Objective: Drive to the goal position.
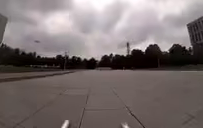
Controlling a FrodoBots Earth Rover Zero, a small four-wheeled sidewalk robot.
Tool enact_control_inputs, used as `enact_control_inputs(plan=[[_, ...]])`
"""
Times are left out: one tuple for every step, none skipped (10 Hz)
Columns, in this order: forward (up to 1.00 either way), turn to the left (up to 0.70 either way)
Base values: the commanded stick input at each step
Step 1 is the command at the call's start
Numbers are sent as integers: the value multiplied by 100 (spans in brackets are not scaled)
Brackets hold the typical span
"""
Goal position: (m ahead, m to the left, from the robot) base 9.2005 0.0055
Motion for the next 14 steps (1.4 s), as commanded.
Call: enact_control_inputs(plan=[[100, 0], [100, 0], [100, 0], [100, 0], [100, 0], [100, 0], [100, 0], [100, 0], [100, 0], [100, 0], [100, 0], [100, 0], [100, 0], [100, 0]])
